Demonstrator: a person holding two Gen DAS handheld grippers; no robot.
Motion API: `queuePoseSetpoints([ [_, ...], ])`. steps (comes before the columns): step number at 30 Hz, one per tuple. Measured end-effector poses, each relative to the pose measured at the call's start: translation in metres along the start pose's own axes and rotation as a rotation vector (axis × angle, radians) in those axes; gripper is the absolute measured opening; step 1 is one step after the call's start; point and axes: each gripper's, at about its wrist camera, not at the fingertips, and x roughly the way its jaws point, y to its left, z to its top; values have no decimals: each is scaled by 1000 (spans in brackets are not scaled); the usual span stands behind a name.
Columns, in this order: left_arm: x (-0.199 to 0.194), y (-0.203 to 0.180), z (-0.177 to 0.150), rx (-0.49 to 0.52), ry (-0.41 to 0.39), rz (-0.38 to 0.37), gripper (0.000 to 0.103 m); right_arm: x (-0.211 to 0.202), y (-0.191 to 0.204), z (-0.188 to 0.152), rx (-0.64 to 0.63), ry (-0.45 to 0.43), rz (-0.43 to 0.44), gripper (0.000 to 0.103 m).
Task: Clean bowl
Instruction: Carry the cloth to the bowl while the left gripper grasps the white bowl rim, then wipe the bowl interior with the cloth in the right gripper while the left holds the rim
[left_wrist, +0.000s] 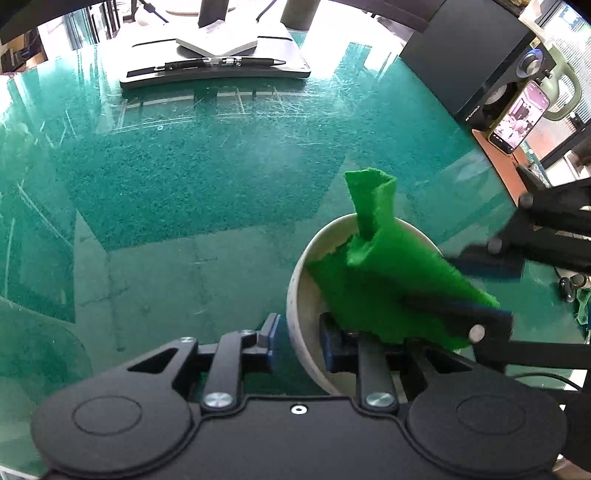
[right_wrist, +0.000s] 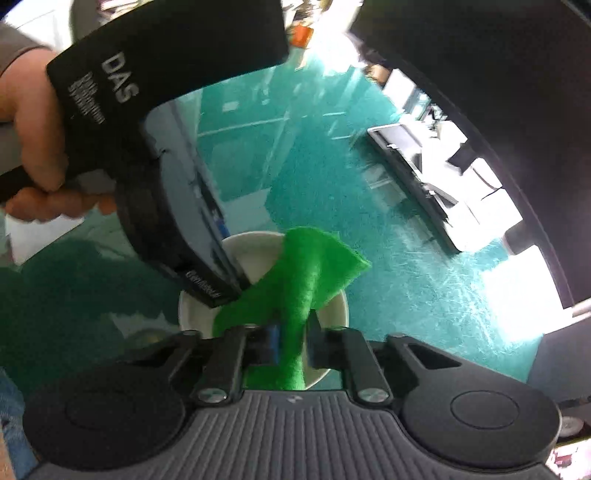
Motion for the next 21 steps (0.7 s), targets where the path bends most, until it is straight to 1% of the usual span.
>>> queuePoseSetpoints([
  [2,-1,0,-1,2,-1,1,25,8,2,2,-34,17,-2,4],
  [14,-2,-6,-4,14,-24,30,28,54,15,18,-237,85,-66,4],
  [17,-2,-5,-4,6,-26,29,28,54,7,19,-187,131,-52,4],
  [21,-2,-5,-4,8,-30,28,29,51,-6,19,-74,218,11,4],
])
